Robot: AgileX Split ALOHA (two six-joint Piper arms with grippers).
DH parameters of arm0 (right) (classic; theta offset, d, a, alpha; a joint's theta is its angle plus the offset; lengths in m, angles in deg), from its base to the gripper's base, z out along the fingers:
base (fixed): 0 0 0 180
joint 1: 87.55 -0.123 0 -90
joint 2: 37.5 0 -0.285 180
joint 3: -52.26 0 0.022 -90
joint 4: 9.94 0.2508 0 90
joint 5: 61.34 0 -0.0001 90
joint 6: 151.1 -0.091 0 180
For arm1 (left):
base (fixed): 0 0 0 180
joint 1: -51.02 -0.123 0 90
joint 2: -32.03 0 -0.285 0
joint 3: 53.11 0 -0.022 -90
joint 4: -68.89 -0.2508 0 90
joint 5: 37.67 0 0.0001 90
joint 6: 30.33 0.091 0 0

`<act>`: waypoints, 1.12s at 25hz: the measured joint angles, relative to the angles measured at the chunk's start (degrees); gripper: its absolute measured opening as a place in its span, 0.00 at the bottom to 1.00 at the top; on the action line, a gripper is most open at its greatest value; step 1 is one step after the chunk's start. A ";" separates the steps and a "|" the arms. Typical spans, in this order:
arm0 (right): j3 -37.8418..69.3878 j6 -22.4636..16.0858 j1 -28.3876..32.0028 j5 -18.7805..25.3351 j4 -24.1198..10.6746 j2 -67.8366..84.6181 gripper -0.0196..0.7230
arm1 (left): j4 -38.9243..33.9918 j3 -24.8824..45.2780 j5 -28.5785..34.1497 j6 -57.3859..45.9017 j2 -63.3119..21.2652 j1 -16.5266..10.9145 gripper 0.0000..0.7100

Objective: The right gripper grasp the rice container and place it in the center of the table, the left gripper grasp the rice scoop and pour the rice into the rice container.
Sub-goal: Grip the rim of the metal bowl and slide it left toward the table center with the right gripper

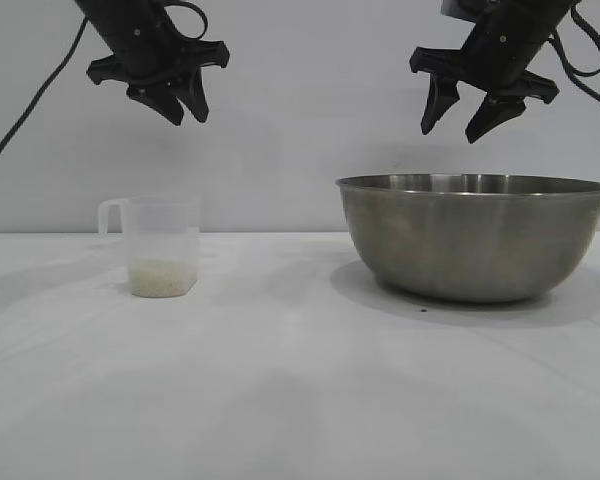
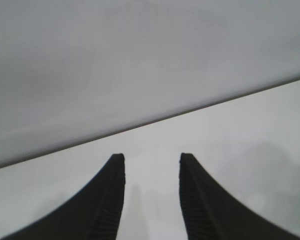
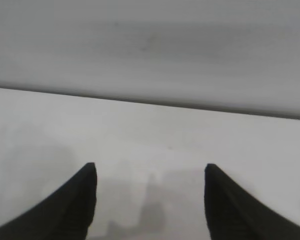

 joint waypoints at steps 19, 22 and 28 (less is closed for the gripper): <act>-0.43 -1.31 4.76 24.72 -5.36 9.84 0.60 | 0.00 0.00 1.31 0.00 0.00 0.00 0.31; -0.43 -2.59 4.89 27.95 -6.49 9.84 0.60 | 0.00 0.00 1.31 0.00 0.00 0.00 0.31; -0.43 -5.43 4.89 33.52 -9.99 9.84 0.60 | 0.00 0.00 1.31 0.00 0.00 0.00 0.31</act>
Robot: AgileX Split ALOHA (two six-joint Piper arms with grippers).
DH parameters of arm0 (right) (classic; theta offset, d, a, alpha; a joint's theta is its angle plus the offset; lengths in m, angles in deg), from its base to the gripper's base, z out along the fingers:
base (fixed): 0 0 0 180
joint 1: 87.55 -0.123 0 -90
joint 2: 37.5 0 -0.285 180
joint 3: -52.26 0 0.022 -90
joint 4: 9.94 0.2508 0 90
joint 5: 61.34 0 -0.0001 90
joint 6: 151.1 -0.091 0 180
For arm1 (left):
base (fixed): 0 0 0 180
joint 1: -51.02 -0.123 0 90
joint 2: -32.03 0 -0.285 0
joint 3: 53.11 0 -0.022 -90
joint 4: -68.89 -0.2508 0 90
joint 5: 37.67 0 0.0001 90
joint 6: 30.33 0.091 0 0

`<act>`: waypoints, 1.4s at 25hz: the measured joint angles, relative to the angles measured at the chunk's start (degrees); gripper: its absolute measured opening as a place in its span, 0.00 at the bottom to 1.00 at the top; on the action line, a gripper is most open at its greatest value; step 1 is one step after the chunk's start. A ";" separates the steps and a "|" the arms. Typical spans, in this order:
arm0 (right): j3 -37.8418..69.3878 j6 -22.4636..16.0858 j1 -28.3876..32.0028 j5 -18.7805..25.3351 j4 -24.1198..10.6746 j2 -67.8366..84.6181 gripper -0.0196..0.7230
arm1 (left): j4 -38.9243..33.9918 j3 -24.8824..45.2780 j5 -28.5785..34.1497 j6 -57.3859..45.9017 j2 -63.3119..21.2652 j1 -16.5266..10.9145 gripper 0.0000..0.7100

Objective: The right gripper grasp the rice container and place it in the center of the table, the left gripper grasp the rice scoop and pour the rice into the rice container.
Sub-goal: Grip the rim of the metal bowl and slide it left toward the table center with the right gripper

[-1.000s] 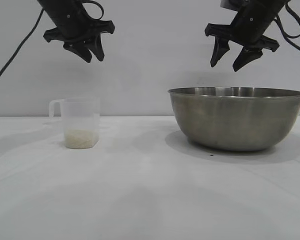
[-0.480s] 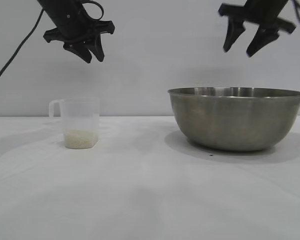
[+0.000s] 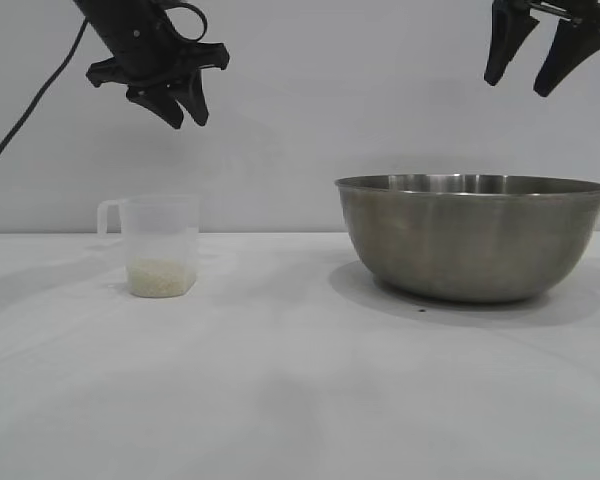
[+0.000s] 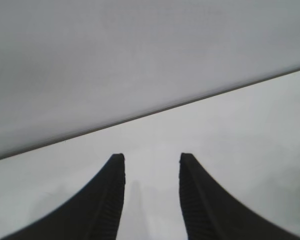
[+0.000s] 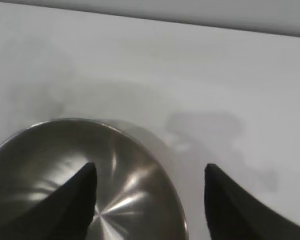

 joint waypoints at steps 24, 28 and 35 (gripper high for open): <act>11.88 -1.18 0.12 1.98 -1.43 0.12 0.60 | 0.00 0.00 0.36 0.00 0.00 0.00 0.31; 13.97 -1.18 0.12 1.76 -1.43 0.12 0.56 | 0.00 0.00 0.46 0.00 0.00 0.00 0.31; 14.25 -1.18 0.12 0.77 -1.43 -1.13 0.56 | 0.00 0.00 0.46 0.00 0.00 0.00 0.31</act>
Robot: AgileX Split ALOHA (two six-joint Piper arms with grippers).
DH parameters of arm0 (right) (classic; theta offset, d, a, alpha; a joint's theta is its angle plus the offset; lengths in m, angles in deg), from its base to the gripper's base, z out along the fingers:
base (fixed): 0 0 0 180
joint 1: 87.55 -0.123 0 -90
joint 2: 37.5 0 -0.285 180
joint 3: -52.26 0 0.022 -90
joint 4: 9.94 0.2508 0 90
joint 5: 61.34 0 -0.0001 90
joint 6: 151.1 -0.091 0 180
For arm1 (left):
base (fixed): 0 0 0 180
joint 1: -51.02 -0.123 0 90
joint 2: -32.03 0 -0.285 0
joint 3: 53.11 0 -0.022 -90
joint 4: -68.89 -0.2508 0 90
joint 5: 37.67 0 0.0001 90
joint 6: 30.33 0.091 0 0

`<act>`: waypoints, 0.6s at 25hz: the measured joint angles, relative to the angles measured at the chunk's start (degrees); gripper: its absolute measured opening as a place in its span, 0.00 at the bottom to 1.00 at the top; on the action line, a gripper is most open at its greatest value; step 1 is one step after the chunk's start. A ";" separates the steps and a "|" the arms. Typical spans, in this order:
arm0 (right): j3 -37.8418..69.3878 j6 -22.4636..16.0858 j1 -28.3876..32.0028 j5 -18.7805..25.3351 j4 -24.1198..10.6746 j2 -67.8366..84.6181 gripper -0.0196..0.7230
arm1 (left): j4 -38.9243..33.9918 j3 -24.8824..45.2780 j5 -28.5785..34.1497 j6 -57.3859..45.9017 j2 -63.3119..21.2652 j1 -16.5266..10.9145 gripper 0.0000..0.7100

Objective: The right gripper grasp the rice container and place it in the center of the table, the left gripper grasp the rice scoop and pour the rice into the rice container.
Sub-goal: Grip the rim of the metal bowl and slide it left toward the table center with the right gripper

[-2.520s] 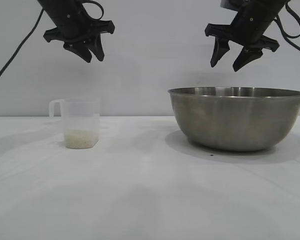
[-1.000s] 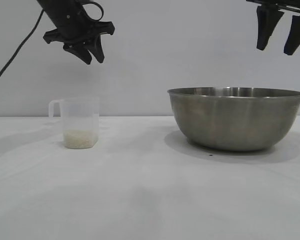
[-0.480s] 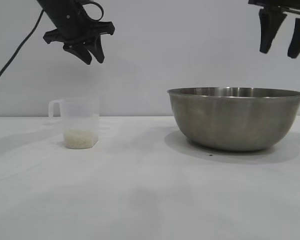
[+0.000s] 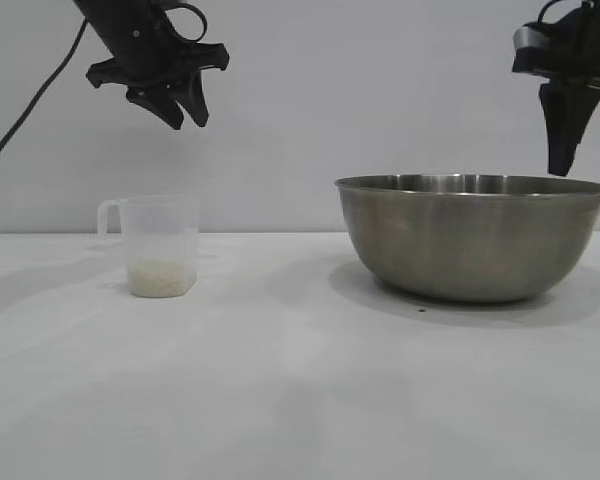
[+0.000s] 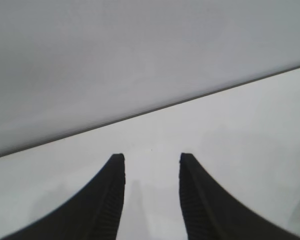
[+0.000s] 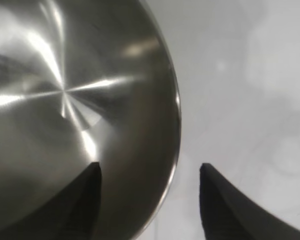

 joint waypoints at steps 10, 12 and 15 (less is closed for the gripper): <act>0.10 0.58 0.00 -3.11 1.67 -4.55 0.50 | 0.00 0.00 0.00 0.14 0.00 0.00 0.31; 0.10 0.83 0.00 -3.43 1.67 -4.55 0.49 | 0.00 0.00 0.00 0.12 0.00 0.00 0.31; 0.10 1.05 0.00 -3.58 1.67 -4.55 0.25 | 0.00 0.00 0.00 0.12 0.00 0.00 0.31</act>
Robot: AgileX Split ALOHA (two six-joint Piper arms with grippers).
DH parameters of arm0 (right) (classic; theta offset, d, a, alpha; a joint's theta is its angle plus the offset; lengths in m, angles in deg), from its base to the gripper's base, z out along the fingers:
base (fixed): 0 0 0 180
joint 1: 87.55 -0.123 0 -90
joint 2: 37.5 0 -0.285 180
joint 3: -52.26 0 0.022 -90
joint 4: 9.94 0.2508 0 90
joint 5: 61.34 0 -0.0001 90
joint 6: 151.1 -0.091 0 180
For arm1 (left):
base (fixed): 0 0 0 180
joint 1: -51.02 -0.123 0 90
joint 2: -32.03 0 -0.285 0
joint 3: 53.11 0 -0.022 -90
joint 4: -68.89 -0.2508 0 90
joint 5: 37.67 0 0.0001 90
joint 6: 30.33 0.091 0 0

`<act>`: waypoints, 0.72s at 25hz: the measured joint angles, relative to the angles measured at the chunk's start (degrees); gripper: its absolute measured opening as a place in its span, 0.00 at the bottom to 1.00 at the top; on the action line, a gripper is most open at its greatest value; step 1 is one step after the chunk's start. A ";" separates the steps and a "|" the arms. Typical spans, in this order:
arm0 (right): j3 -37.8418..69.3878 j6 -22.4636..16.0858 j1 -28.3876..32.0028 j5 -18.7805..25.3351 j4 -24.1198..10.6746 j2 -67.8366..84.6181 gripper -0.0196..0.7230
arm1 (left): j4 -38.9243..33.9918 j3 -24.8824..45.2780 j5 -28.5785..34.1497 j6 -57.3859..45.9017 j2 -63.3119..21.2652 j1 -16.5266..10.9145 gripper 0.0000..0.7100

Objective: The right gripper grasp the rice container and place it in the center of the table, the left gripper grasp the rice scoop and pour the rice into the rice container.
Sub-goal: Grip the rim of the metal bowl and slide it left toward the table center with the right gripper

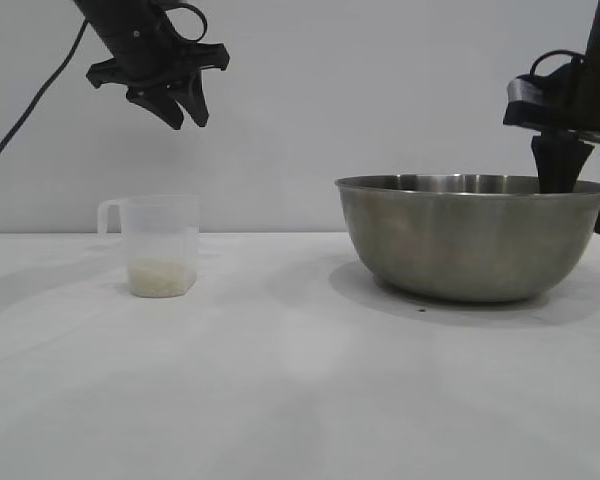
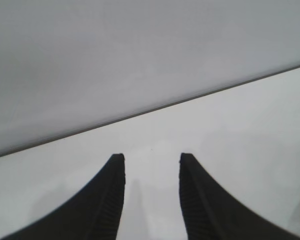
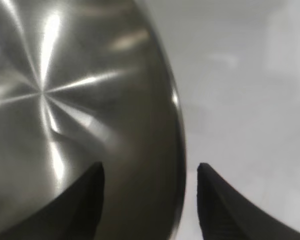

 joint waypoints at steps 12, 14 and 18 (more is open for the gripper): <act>0.00 0.21 0.00 -0.13 0.80 0.00 0.03 | -0.07 0.00 0.34 0.00 0.00 0.00 0.31; 0.00 0.21 0.00 -0.13 1.54 0.00 0.03 | -0.07 0.00 0.44 0.00 0.00 0.00 0.31; 0.00 0.21 -1.15 -0.58 1.91 0.00 0.03 | -0.07 0.00 0.44 0.00 0.00 0.00 0.31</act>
